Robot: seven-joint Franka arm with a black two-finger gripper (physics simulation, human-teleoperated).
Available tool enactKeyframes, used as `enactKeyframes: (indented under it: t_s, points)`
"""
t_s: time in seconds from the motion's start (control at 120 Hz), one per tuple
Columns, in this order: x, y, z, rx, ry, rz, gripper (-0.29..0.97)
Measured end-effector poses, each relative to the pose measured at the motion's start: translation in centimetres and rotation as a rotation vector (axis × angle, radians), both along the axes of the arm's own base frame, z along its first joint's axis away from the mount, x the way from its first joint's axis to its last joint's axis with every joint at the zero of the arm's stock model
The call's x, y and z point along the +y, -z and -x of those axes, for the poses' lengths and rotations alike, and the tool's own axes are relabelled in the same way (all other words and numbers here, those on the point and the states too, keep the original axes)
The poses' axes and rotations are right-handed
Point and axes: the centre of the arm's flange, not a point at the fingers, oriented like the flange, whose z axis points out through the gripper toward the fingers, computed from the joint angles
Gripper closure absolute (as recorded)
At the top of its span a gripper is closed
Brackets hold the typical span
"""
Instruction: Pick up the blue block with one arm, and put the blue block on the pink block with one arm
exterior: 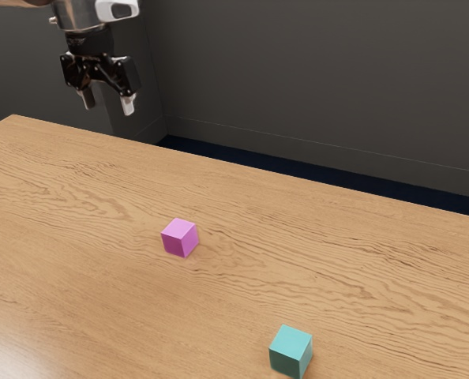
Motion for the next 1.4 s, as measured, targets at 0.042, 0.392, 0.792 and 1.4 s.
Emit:
enactKeyframes:
  t_s: [0.042, 0.392, 0.792, 1.4]
  points:
    - [0.3, 0.1, 0.1, 0.008, -0.009, 0.0, 0.0]
    - [3.7, -9.2, 2.9, -0.117, -0.092, -0.003, 0.0]
    - [-8.5, -6.8, 1.4, -0.053, 0.117, 0.007, 0.0]
    - [-26.9, 23.1, 10.9, 0.136, 0.354, -0.002, 0.0]
